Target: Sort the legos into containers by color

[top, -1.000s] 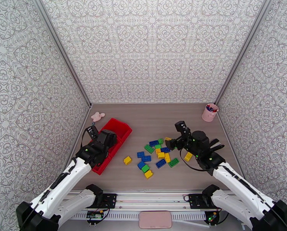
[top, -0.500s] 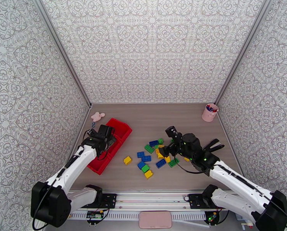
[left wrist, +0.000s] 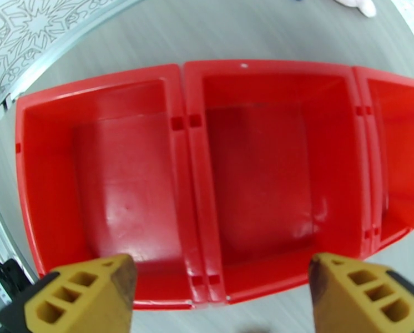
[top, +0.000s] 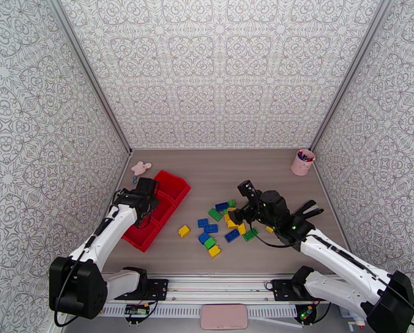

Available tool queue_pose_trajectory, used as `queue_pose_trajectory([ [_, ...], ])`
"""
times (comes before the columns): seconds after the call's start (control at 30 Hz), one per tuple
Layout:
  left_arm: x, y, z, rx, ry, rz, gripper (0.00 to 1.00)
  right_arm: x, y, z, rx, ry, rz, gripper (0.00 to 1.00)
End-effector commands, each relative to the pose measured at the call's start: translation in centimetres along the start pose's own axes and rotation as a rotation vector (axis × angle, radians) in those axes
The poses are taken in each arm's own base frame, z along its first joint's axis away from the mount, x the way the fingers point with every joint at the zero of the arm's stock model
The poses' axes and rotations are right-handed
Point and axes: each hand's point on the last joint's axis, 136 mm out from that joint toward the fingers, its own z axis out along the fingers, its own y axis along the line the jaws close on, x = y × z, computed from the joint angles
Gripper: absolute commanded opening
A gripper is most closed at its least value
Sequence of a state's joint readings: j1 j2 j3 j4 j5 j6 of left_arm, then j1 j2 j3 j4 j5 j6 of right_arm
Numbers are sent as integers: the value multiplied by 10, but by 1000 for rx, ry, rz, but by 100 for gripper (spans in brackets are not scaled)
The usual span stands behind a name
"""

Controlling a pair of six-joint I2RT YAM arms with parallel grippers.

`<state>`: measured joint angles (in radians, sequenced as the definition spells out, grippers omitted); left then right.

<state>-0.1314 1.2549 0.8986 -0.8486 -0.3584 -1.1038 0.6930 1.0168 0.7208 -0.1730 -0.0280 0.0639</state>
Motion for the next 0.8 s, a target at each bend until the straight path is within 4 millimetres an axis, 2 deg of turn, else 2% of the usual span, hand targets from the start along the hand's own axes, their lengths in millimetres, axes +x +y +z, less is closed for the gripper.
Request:
queue_pose_trajectory([
  [0.0,9,-4,15,11,62,-16,82,2,-4,3,26,-6,23,100],
  [0.17,21,-6,27,-20,119,-2,75,7,-6,3,41,15,23,100],
  [0.37,28,-3,37,-49,149,-4,53,5,-7,6,46,17,25,100],
  [0.5,30,-5,37,-48,159,-5,36,3,-6,10,44,26,22,100],
  [0.67,29,-8,34,-37,159,0,25,-1,-6,18,44,25,21,100],
  [0.77,28,-17,31,-18,149,28,20,-4,-6,22,44,18,21,100],
])
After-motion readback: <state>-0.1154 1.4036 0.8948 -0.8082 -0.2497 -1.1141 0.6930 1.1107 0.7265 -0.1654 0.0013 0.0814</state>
